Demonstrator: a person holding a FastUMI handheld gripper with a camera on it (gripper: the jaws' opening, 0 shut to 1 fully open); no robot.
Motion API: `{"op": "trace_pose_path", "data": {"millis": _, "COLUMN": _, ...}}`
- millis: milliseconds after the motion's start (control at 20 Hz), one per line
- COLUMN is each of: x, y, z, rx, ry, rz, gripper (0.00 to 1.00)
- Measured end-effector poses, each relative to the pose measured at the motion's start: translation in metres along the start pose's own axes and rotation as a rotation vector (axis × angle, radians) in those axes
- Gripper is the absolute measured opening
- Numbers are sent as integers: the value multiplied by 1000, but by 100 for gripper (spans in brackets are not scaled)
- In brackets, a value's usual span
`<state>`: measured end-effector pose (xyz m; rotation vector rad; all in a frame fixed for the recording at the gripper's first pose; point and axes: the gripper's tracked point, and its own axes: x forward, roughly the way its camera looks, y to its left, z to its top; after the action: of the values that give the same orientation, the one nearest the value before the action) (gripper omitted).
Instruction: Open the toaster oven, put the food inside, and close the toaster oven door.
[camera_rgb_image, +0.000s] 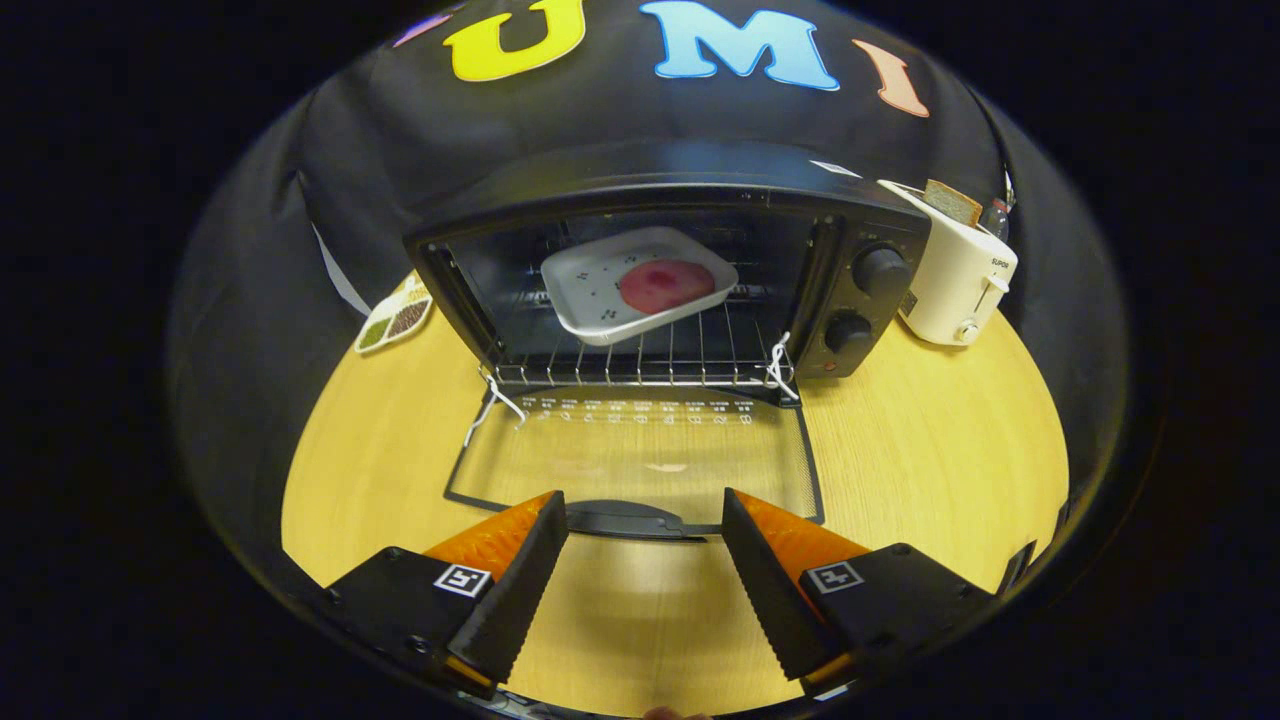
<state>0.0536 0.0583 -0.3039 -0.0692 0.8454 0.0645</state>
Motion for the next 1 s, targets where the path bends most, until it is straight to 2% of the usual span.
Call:
{"op": "trace_pose_path", "data": {"millis": 200, "x": 7, "y": -3, "z": -28, "rx": -115, "ry": 72, "rz": -37, "gripper": 99}}
{"op": "trace_pose_path", "data": {"millis": 300, "x": 11, "y": 3, "z": -40, "rx": -131, "ry": 108, "rz": -30, "gripper": 99}}
{"op": "trace_pose_path", "data": {"millis": 750, "x": 37, "y": 7, "z": -61, "rx": -123, "ry": 229, "rz": -79, "gripper": 99}}
{"op": "trace_pose_path", "data": {"millis": 1000, "x": 42, "y": 10, "z": -55, "rx": -63, "ry": 221, "rz": -93, "gripper": 96}}
